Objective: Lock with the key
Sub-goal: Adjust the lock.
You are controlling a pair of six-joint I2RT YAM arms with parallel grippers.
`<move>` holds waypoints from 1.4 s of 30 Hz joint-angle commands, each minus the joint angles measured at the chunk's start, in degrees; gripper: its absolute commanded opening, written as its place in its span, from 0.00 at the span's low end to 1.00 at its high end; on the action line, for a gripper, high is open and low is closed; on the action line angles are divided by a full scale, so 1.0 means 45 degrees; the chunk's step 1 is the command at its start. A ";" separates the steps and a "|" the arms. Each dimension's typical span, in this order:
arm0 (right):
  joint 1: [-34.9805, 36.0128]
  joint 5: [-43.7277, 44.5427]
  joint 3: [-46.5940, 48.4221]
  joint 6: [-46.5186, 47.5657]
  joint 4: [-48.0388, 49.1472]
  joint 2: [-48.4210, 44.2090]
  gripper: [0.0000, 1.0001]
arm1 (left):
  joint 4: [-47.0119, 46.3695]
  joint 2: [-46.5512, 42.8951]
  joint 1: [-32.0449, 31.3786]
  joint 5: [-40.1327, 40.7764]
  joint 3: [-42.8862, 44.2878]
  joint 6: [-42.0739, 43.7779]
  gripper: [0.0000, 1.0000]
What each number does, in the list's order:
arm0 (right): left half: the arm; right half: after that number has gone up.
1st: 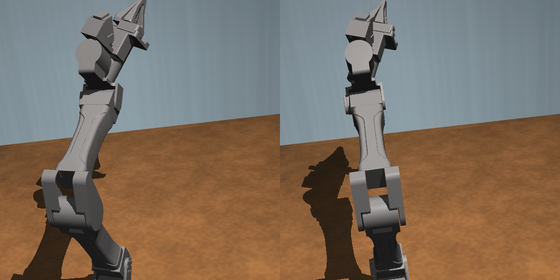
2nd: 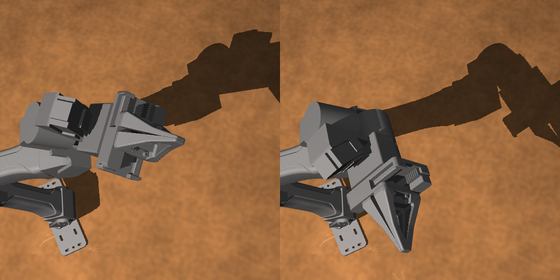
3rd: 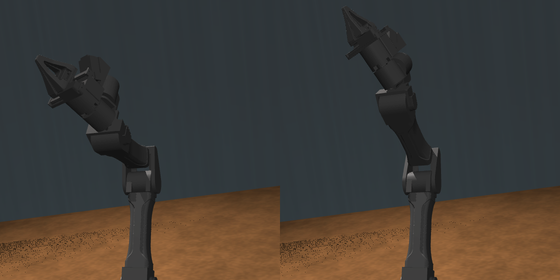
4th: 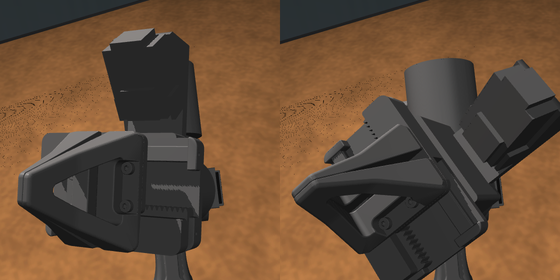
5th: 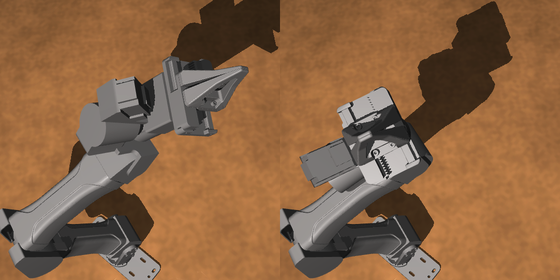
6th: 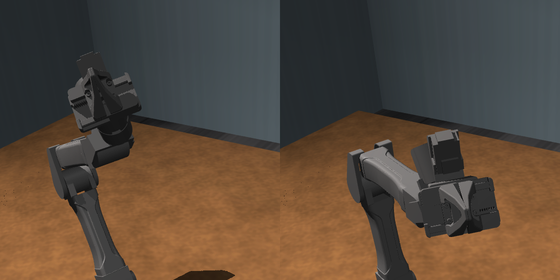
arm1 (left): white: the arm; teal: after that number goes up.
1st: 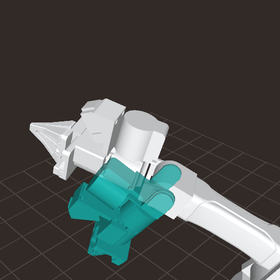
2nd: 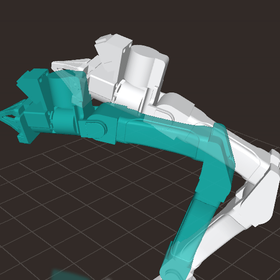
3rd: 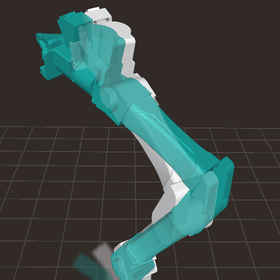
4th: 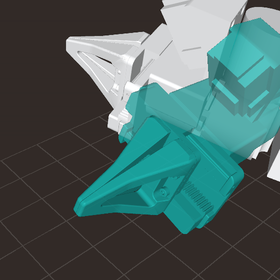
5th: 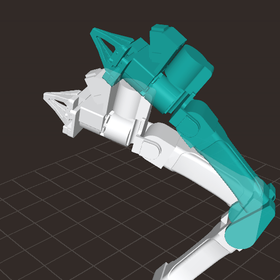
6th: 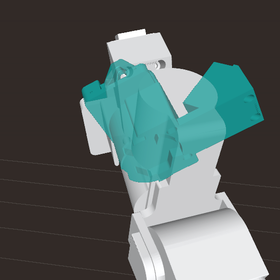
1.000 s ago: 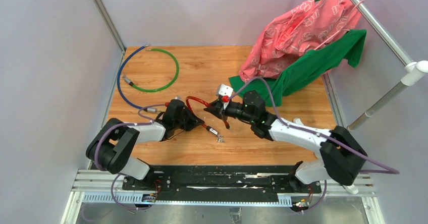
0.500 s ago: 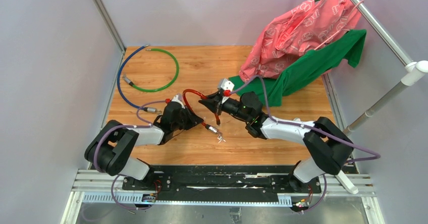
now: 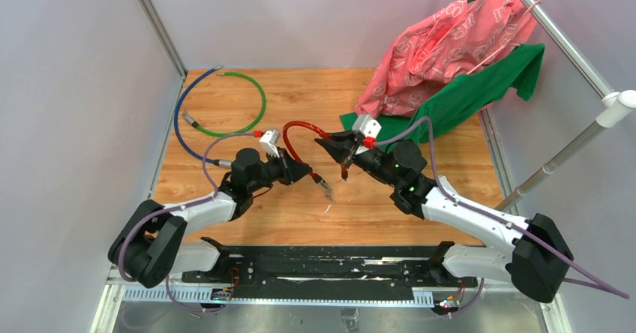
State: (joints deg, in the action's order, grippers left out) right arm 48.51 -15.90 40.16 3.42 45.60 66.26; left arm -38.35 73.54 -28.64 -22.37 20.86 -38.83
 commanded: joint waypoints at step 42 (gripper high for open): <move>0.0118 0.4236 0.4529 -0.1435 -1.2419 0.5465 0.54 | 0.8722 -0.2366 0.1110 0.4323 0.0680 -0.1059 0.00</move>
State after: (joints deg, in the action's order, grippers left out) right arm 48.62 7.18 58.00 -9.74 -7.75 91.53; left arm 3.49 62.22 -24.12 -5.74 25.69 -40.97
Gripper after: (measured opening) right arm 0.510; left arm 0.077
